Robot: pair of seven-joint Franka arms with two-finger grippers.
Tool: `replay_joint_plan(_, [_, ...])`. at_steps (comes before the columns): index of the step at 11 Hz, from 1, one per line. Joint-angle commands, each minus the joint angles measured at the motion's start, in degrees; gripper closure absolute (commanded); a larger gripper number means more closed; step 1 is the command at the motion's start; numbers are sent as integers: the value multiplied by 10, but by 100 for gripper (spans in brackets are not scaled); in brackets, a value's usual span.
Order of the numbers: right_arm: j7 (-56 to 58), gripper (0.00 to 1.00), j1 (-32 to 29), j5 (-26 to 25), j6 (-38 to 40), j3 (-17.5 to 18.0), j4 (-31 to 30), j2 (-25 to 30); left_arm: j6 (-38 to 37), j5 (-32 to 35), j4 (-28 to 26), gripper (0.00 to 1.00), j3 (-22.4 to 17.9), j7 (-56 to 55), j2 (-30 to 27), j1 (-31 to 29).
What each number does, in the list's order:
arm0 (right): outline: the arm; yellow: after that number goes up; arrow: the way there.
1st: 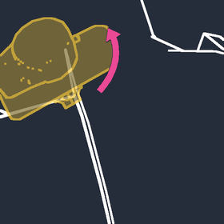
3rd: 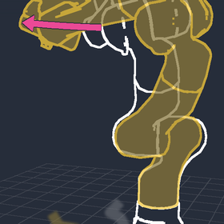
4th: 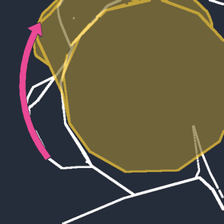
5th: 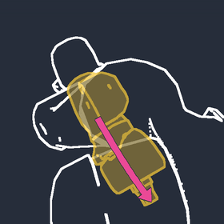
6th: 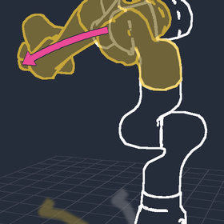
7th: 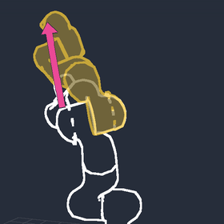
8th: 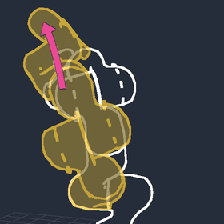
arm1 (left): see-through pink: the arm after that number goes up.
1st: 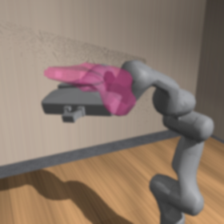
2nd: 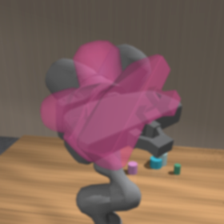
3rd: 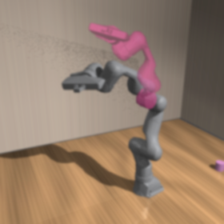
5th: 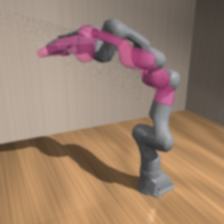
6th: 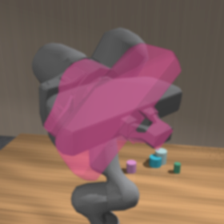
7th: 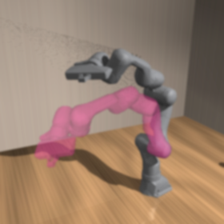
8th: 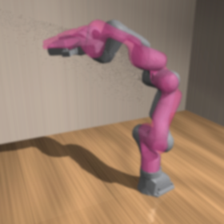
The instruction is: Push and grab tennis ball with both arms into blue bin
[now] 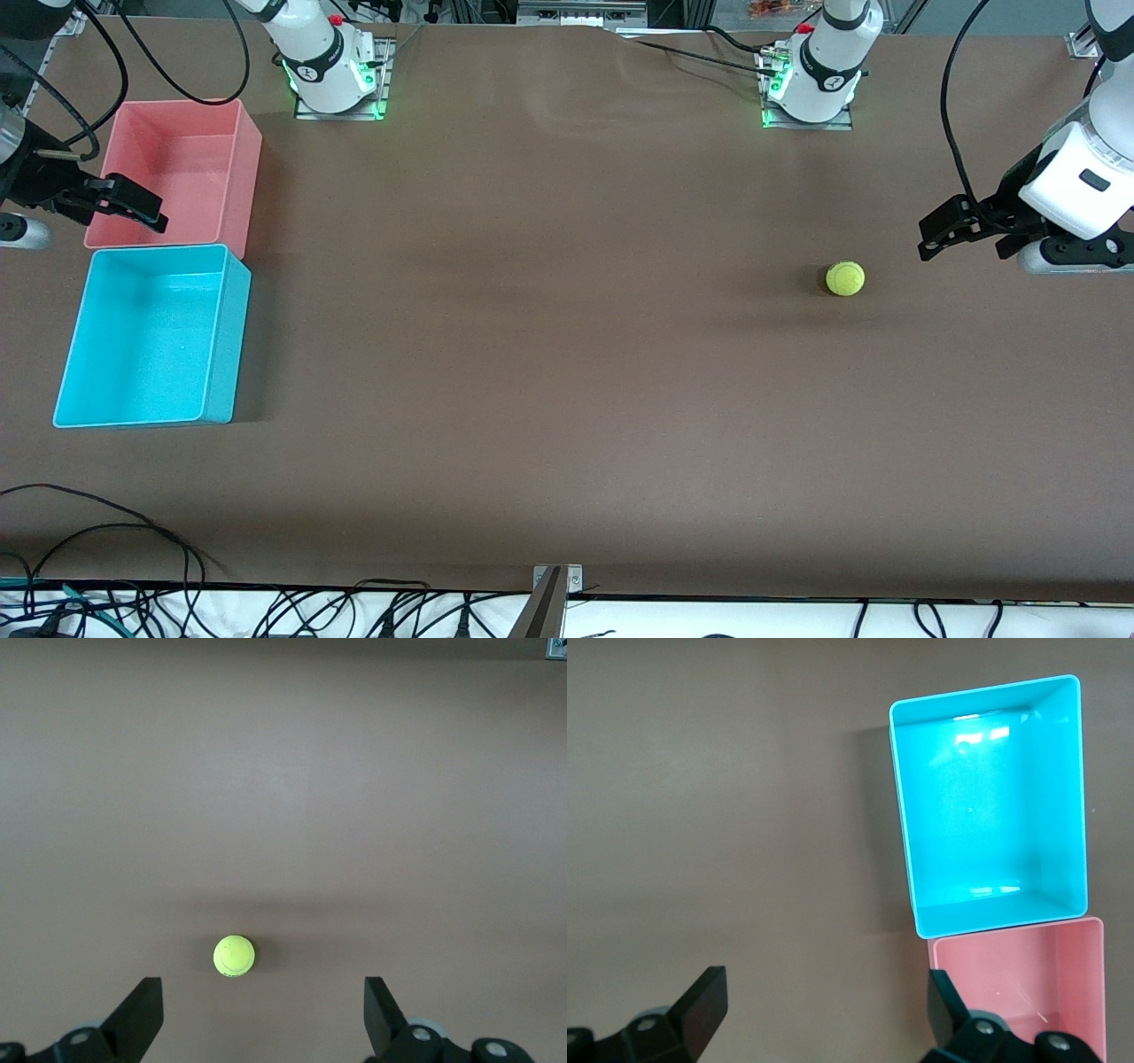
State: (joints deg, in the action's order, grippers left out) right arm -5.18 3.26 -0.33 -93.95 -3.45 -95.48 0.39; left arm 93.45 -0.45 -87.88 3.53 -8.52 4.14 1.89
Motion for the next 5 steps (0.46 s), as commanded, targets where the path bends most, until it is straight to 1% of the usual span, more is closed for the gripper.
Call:
replay_joint_plan(1, [6, 0, -1, 1, 5, -1, 9, 5, -8, 5, 6, 0, -2, 11, 1, 1])
replay_joint_plan(5, [3, 0, 0, 2, 8, 0, 11, 4, -8, 5, 6, 0, -2, 11, 1, 1])
